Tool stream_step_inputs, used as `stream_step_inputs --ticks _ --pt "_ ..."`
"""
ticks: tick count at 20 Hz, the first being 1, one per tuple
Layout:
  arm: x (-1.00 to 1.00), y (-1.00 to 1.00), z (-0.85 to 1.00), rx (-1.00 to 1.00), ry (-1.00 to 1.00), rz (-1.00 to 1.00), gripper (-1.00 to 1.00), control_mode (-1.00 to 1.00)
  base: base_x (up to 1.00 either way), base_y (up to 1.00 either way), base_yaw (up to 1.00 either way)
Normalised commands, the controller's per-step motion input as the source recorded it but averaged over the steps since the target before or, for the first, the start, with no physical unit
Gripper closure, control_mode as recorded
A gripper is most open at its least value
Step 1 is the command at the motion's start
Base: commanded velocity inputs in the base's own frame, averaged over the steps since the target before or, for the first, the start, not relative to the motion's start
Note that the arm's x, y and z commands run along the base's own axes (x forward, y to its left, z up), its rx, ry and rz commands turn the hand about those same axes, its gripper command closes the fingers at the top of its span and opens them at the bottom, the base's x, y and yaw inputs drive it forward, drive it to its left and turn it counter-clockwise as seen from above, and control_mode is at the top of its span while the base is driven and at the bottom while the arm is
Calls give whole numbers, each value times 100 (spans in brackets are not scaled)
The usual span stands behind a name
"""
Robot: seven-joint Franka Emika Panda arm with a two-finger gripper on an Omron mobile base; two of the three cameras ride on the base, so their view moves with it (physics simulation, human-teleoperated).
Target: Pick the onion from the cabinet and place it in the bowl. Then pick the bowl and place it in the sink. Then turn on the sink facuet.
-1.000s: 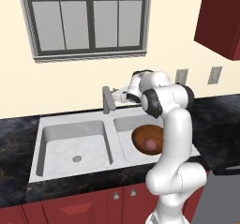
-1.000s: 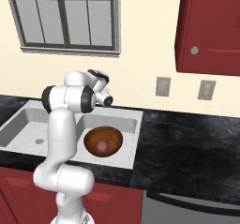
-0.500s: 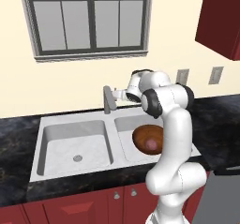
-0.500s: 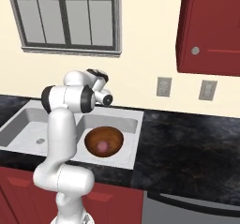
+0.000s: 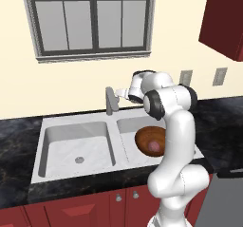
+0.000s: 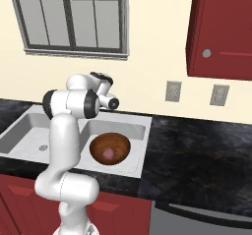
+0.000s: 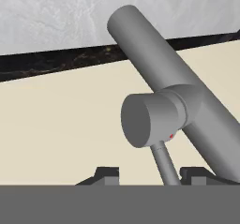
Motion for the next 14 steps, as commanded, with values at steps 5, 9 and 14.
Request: stream_step_inputs --ticks 5,9,14 --pt "11 -100 -2 15 19 -6 100 -100 0 0 0" --pt "9 -96 -6 14 15 -6 100 -100 0 0 0" --pt "0 -79 -6 12 8 -3 100 -100 0 0 0"
